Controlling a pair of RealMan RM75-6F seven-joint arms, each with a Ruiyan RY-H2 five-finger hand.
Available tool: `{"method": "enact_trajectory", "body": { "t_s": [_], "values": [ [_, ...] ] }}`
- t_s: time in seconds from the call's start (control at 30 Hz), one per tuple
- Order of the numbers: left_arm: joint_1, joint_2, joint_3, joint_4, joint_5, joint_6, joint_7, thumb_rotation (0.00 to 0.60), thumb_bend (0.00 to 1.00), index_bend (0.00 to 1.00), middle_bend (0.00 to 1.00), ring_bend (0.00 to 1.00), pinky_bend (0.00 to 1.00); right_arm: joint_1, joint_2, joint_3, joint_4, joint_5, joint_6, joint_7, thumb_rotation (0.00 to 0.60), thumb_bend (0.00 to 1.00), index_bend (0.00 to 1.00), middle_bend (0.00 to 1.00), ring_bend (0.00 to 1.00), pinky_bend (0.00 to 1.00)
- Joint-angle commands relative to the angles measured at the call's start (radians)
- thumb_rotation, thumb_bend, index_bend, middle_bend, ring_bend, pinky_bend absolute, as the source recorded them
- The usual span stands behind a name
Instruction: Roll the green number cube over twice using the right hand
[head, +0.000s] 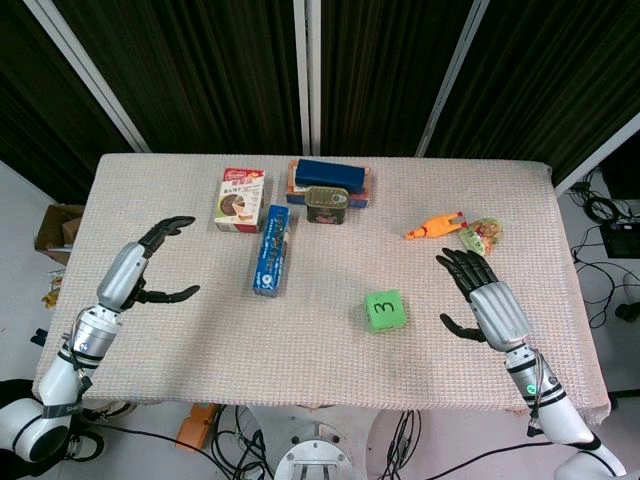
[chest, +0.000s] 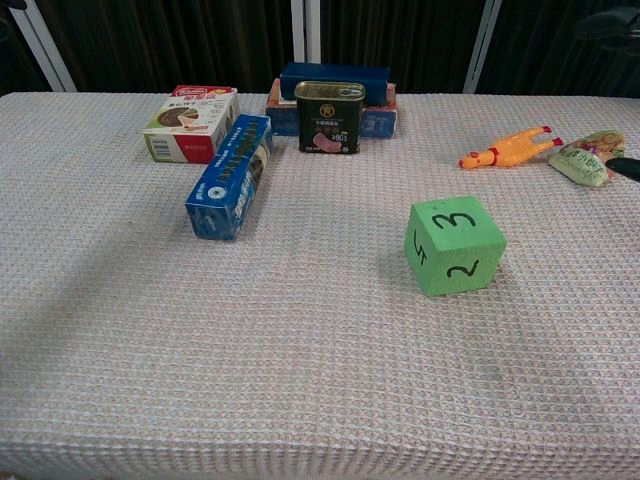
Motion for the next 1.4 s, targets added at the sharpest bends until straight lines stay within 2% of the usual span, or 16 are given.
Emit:
{"method": "enact_trajectory", "body": {
  "t_s": [0.03,0.1,0.23,0.33,0.4,0.5,0.63,0.7,0.9,1.13,1.4],
  "values": [
    [0.008,0.007,0.005,-0.009,-0.006,0.003,0.031,0.539,0.18,0.16,0.15,0.12,0.22,0.083,0.137,0.003,-0.341,0.222,-0.218,-0.546,0.6,0.18,0.0,0.0,0.0,0.0],
    [0.013,0.008,0.007,0.001,-0.006,0.012,0.095,0.539,0.18,0.16,0.15,0.12,0.22,0.118,0.13,0.018,-0.376,0.31,-0.253,-0.632,0.6,0.18,0.0,0.0,0.0,0.0],
    [0.048,-0.005,0.018,0.055,-0.004,0.068,0.435,0.542,0.17,0.16,0.15,0.12,0.22,0.193,0.085,0.033,-0.418,0.502,-0.283,-0.791,0.6,0.18,0.0,0.0,0.0,0.0],
    [0.078,0.001,0.036,0.047,-0.029,0.076,0.537,0.551,0.17,0.17,0.15,0.12,0.21,0.236,0.042,0.035,-0.418,0.602,-0.275,-0.851,0.6,0.18,0.0,0.0,0.0,0.0],
    [0.092,0.007,0.046,0.058,-0.038,0.081,0.6,0.552,0.17,0.17,0.15,0.12,0.21,0.257,0.018,0.031,-0.408,0.65,-0.268,-0.881,0.6,0.18,0.0,0.0,0.0,0.0],
    [0.121,0.013,0.065,0.084,-0.042,0.105,0.782,0.554,0.17,0.17,0.15,0.12,0.21,0.293,-0.021,0.024,-0.388,0.727,-0.254,-0.916,0.6,0.18,0.0,0.0,0.0,0.0],
    [0.145,0.008,0.079,0.098,-0.036,0.132,0.936,0.552,0.17,0.17,0.15,0.12,0.2,0.324,-0.059,0.019,-0.366,0.767,-0.241,-0.923,0.6,0.18,0.0,0.0,0.0,0.0],
    [0.153,0.009,0.081,0.098,-0.039,0.137,0.955,0.552,0.17,0.17,0.15,0.12,0.2,0.335,-0.069,0.015,-0.358,0.776,-0.237,-0.924,0.6,0.18,0.0,0.0,0.0,0.0],
    [0.172,0.026,0.089,0.079,-0.054,0.126,0.905,0.552,0.17,0.17,0.15,0.12,0.2,0.375,-0.105,0.012,-0.333,0.815,-0.216,-0.933,0.6,0.18,0.0,0.01,0.0,0.0],
    [0.177,0.04,0.091,0.073,-0.058,0.103,0.826,0.55,0.17,0.17,0.15,0.12,0.2,0.425,-0.145,0.002,-0.303,0.871,-0.206,-0.952,0.6,0.18,0.0,0.12,0.0,0.0],
    [0.182,0.045,0.084,0.081,-0.063,0.097,0.813,0.554,0.17,0.17,0.15,0.12,0.2,0.456,-0.172,-0.01,-0.284,0.883,-0.194,-0.944,0.6,0.18,0.0,0.14,0.0,0.0]
  ]
}}
